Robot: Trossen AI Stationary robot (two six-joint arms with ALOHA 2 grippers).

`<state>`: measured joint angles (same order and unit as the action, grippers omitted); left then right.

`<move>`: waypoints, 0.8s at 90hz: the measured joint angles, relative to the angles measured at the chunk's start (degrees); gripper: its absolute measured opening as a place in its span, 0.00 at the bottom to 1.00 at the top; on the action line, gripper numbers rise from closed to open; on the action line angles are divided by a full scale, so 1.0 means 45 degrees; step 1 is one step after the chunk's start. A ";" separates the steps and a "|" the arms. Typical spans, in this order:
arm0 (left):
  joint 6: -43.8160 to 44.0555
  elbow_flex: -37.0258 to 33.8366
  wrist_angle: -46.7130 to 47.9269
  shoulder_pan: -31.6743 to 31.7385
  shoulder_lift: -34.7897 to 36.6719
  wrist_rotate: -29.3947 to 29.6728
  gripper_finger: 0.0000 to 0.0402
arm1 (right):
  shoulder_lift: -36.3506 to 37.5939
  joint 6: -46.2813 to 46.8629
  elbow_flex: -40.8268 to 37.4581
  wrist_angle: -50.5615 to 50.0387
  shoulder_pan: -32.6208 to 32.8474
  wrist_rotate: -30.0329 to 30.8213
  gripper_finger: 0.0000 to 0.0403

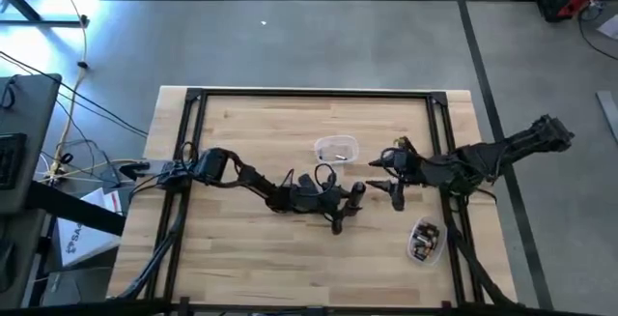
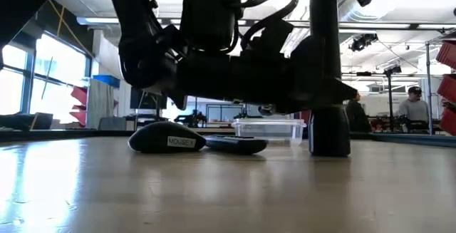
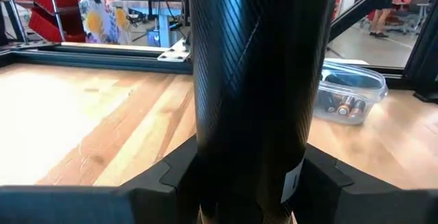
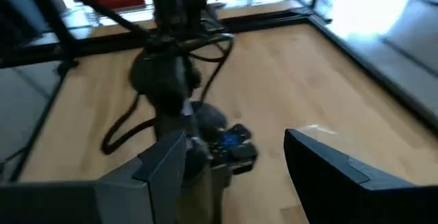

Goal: Insert battery
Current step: Open the flashlight cover

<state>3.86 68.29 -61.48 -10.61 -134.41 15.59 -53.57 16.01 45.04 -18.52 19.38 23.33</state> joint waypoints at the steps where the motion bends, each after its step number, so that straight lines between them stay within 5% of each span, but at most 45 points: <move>1: 0.0000 0.0001 0.0028 0.0000 0.0000 0.0000 0.38 | -0.0027 -0.0018 0.0000 -0.0011 -0.0046 -0.0139 0.53; 42: -0.0243 0.0015 0.0750 -0.0010 0.0024 0.0355 0.38 | -0.0951 -0.0799 -0.0005 0.1264 -0.0719 -0.2276 0.53; 72: -0.0048 0.0012 0.0981 0.0007 0.0024 0.0421 0.38 | -0.2259 -0.0957 -0.0012 0.1620 -0.0728 -0.2248 0.53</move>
<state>3.64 68.34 -57.06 -10.58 -134.30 17.49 -63.73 11.70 44.98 -11.23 16.10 13.21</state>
